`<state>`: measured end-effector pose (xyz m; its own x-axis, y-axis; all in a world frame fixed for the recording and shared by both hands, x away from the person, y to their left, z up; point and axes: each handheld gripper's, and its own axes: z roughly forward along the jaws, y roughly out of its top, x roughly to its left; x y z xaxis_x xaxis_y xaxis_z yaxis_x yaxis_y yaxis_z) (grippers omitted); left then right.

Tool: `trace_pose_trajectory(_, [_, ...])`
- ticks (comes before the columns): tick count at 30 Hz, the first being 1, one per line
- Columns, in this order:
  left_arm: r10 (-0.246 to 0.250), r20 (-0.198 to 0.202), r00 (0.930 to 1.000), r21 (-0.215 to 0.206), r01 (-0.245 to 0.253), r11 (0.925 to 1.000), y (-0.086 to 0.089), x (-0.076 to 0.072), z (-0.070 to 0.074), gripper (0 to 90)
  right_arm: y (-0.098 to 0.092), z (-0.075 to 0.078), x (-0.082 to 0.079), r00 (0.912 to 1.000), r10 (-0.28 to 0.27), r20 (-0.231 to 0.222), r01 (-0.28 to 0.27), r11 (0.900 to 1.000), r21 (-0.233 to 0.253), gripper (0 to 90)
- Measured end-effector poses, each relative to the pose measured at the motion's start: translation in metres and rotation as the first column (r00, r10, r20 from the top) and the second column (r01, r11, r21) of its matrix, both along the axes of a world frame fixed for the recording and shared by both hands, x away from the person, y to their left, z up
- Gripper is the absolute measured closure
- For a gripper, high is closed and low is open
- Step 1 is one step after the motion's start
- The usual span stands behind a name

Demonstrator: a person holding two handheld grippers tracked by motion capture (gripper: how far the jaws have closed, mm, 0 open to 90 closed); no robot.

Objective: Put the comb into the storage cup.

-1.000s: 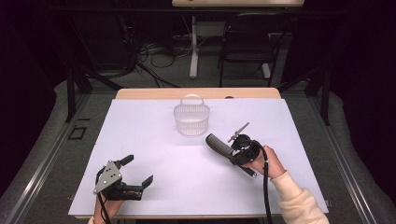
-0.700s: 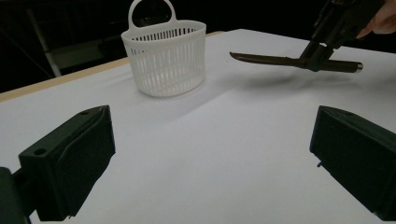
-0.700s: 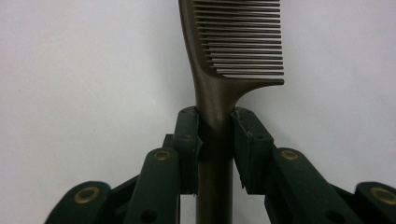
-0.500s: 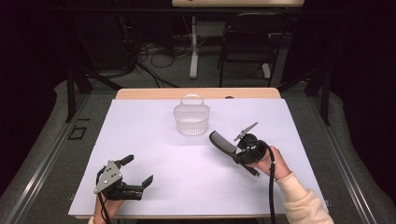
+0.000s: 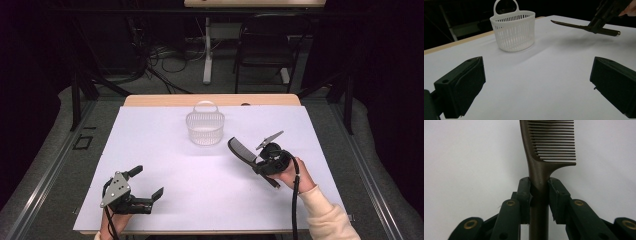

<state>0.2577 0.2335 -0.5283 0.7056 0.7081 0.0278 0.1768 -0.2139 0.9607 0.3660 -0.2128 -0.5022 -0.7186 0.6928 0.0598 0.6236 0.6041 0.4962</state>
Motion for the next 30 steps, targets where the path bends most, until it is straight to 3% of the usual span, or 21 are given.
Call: trace_pose_trajectory(30, [0.001, 0.003, 1.0, 0.009, -0.001, 1.0, -0.0004, 0.0003, 0.0, 0.0, -0.0068, 0.0068, 0.0011, 0.9965, -0.042, 0.072, 0.04, 0.999, 0.029, 72.7])
